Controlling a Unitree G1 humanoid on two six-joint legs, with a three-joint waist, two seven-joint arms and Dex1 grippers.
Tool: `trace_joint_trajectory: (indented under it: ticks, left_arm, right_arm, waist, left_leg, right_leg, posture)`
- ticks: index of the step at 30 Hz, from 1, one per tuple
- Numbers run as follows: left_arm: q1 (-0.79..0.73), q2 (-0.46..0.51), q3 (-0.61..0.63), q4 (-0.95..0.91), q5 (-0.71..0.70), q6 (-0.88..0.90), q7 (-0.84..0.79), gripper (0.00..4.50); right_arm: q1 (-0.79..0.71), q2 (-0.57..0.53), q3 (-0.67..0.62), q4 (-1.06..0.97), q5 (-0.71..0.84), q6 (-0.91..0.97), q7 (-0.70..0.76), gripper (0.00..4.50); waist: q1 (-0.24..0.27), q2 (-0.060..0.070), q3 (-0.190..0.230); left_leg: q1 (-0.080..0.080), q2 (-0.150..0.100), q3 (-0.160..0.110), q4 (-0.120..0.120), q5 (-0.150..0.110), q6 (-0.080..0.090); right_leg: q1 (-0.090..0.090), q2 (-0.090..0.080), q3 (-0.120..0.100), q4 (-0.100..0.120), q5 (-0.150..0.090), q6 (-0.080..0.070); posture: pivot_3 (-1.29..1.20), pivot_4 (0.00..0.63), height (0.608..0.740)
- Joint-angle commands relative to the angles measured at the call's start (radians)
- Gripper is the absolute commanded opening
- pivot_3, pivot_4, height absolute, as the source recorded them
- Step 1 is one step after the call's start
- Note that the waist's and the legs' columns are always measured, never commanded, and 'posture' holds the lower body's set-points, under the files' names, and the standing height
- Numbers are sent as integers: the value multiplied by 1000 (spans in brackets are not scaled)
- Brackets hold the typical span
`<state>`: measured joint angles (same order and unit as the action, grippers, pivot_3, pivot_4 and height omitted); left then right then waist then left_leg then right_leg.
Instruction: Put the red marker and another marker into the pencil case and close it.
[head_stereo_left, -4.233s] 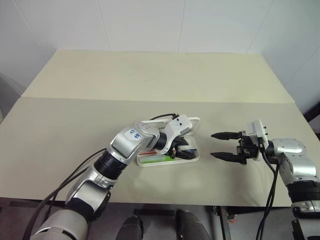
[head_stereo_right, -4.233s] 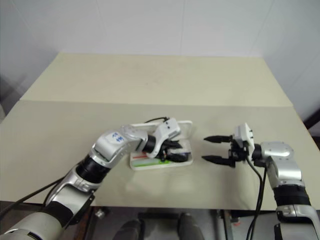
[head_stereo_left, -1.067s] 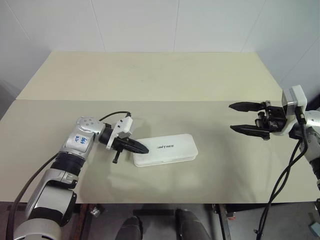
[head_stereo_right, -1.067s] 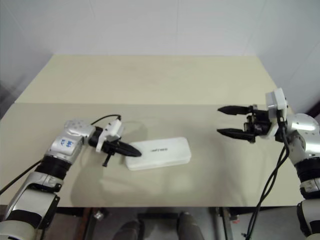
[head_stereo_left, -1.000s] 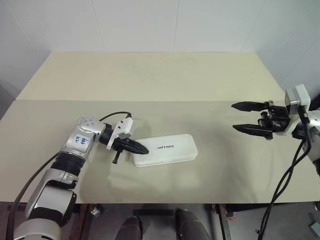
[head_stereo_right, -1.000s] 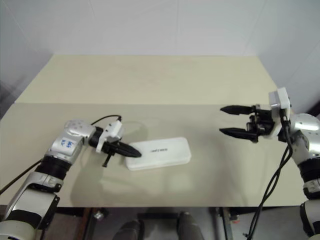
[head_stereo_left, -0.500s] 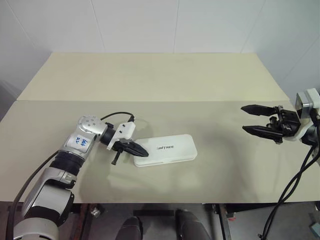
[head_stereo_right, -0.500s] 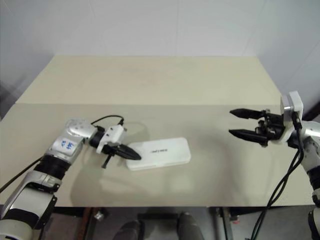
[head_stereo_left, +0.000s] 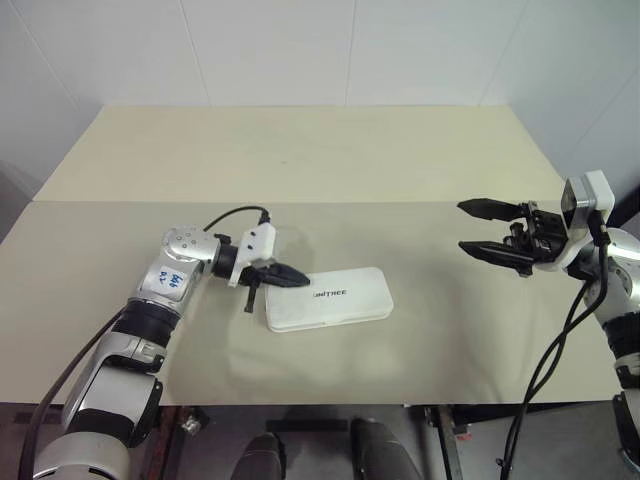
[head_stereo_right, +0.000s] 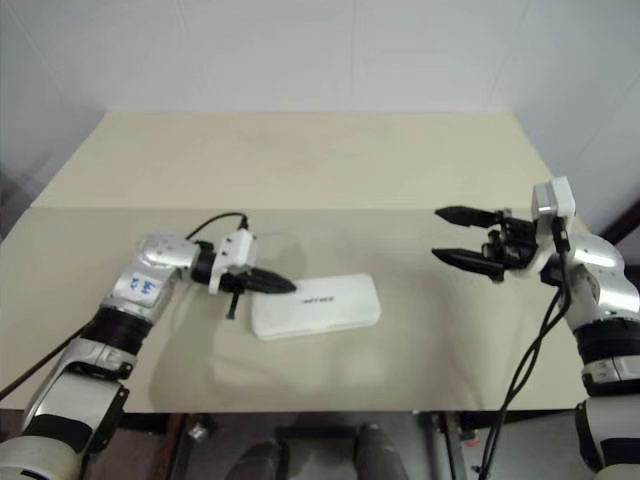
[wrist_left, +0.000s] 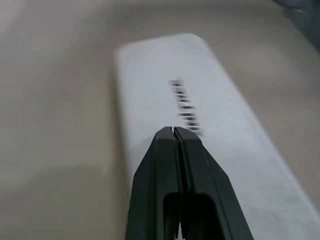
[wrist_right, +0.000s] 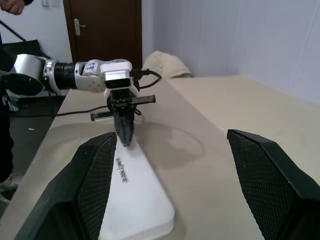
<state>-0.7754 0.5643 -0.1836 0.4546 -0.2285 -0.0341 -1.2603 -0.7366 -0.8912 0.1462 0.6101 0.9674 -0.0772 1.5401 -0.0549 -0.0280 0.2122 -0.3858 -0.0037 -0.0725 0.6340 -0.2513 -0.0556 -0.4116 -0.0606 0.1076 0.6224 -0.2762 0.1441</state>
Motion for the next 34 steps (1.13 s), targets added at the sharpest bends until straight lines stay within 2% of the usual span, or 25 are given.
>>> trace_joint_trajectory:
  ticks: [1,4,7,14,19,23,29,34]
  left_arm:
    - [56,-26,130,-143,-84,-30,90,422]
    - [109,-38,190,-254,-149,-6,108,1222]
    - [221,-12,250,-419,-295,79,47,2207]
    - [432,56,348,-627,-417,158,33,4439]
    - [544,149,413,-694,-470,226,1,4476]
    - [571,221,467,-669,-467,235,-23,4476]
    - [569,266,505,-640,-463,250,-18,4476]
    - [510,268,506,-589,-437,261,32,4476]
  right_arm:
    - [-30,12,-30,25,-24,6,74,4500]
    - [-50,23,-25,45,-41,10,74,4500]
    - [-89,41,-13,68,-62,13,74,4500]
    - [-119,36,3,94,-73,15,74,4500]
    - [-116,15,9,108,-74,13,74,4500]
    - [-104,12,14,105,-77,8,74,4500]
    - [-113,25,28,104,-75,-1,74,4500]
    - [-155,95,49,97,-62,-7,74,4500]
  waist:
    - [1,0,0]
    - [3,0,0]
    - [-2,0,0]
    - [-4,0,0]
    - [-3,1,1]
    - [-3,1,1]
    - [-4,1,1]
    - [-8,1,1]
  left_leg:
    - [0,0,0,-1,0,0]
    - [-2,0,0,-1,-1,0]
    - [-2,0,1,-2,-1,0]
    - [0,0,1,-1,-1,0]
    - [0,0,1,-2,-1,0]
    - [0,0,1,-2,-1,0]
    - [0,0,1,-3,-1,0]
    - [1,1,1,-3,-1,0]
  right_leg:
    - [0,0,0,-1,0,0]
    - [-1,-1,0,-2,0,0]
    - [-1,-1,0,-2,0,0]
    - [-1,0,0,-1,0,-1]
    - [0,0,0,-2,-1,-1]
    - [0,0,0,-2,-1,-2]
    - [0,0,0,-3,-1,-3]
    - [-1,1,0,-2,-2,-3]
  posture:
    - [0,150,740]
    - [0,150,740]
    - [0,150,740]
    - [0,150,740]
    - [0,150,740]
    - [0,150,740]
    - [0,150,740]
    - [0,150,740]
